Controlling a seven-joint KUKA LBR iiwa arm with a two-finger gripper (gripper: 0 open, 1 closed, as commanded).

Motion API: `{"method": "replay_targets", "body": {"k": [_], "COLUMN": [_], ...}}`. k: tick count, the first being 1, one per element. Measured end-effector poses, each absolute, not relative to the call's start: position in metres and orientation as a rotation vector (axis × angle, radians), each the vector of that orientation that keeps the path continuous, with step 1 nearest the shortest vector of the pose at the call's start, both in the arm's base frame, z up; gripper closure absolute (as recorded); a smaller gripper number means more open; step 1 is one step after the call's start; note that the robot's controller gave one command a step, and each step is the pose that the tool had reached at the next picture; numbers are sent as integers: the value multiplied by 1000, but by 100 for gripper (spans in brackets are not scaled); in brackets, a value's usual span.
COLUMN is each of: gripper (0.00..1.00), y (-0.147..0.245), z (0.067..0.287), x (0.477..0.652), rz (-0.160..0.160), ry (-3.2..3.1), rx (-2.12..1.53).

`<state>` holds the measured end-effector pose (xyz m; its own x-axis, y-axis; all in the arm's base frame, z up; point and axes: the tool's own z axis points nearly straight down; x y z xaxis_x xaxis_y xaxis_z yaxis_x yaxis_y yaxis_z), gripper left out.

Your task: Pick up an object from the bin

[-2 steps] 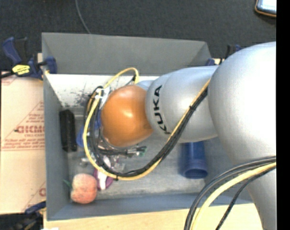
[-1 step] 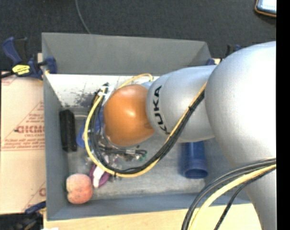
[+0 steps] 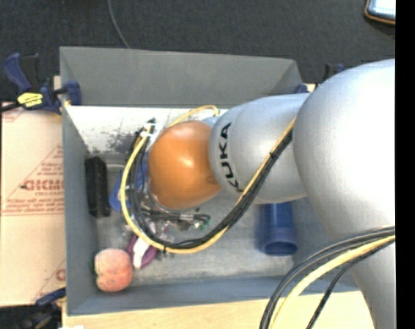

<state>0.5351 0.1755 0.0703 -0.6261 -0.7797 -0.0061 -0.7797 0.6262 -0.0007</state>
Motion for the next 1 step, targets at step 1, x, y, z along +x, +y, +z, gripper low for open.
{"method": "replay_targets", "body": {"k": [1], "gripper": [100], "y": [175], "z": [81], "x": [534], "rz": [4], "ry": [2828], "rx": [-1354]}}
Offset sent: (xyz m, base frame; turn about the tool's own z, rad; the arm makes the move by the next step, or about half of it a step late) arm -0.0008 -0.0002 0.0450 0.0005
